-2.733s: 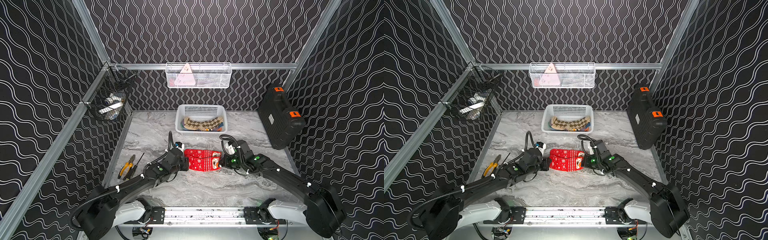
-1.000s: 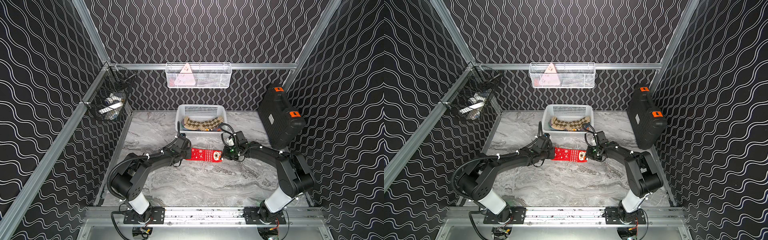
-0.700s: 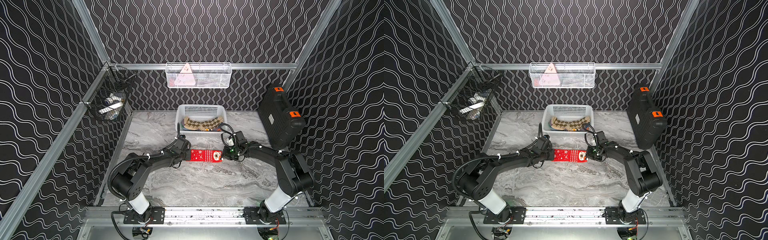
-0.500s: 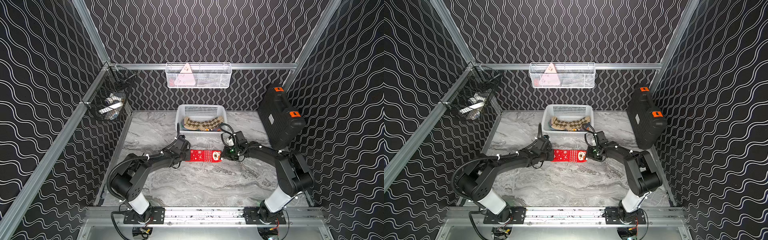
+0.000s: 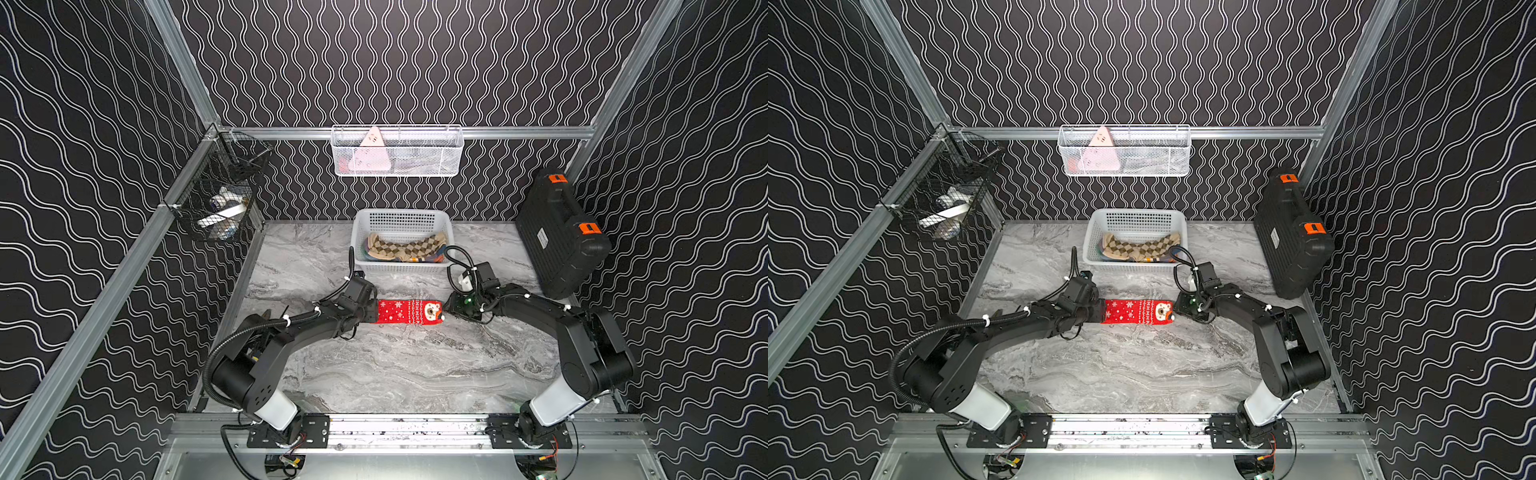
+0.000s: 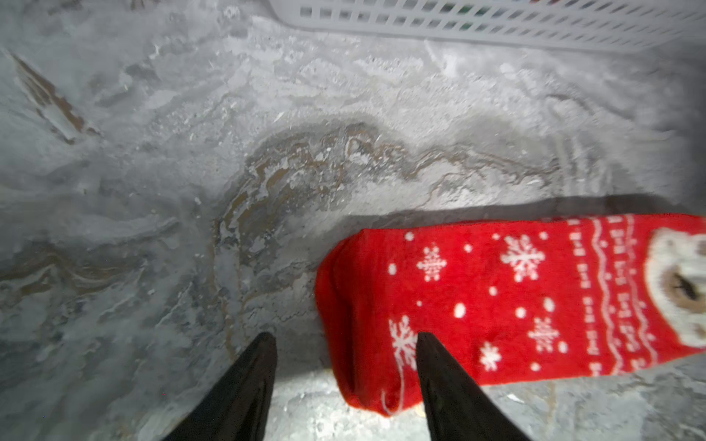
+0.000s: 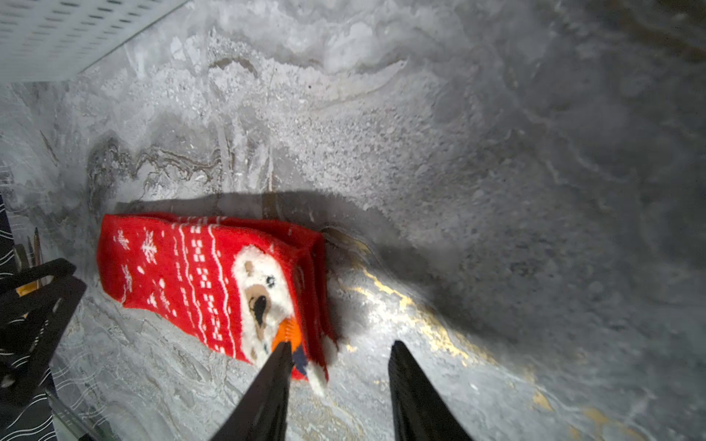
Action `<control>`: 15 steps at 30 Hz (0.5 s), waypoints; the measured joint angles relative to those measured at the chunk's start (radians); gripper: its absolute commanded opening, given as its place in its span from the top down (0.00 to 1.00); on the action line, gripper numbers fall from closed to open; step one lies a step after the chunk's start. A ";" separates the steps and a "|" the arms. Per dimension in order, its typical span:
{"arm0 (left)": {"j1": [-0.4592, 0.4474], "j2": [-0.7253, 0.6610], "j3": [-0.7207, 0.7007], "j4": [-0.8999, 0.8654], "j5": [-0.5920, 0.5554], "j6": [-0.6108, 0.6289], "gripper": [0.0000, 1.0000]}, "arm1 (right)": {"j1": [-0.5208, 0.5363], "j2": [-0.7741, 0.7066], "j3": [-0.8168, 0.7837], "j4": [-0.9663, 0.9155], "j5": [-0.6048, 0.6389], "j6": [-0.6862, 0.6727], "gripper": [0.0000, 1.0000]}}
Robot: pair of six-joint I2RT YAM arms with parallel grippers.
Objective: Place the socks together as a pair
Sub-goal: Pick up a pair of socks from the center of the board.
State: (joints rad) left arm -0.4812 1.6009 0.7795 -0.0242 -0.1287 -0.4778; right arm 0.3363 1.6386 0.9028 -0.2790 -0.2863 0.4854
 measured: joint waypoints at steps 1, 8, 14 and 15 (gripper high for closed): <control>0.000 0.010 0.000 0.000 0.005 -0.001 0.37 | 0.000 0.000 -0.002 0.002 -0.006 0.000 0.53; 0.003 0.050 -0.003 0.008 0.021 -0.003 0.39 | -0.003 0.041 -0.034 0.064 -0.072 0.041 0.52; 0.007 0.090 -0.009 0.103 0.018 -0.003 0.53 | -0.002 0.066 -0.034 0.105 -0.105 0.064 0.54; 0.008 0.098 -0.009 0.119 0.018 -0.003 0.59 | -0.001 0.069 -0.034 0.111 -0.110 0.069 0.55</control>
State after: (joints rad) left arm -0.4736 1.6985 0.7704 0.0948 -0.1108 -0.4805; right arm 0.3351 1.7077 0.8684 -0.1680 -0.3965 0.5549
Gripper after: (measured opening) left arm 0.485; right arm 0.465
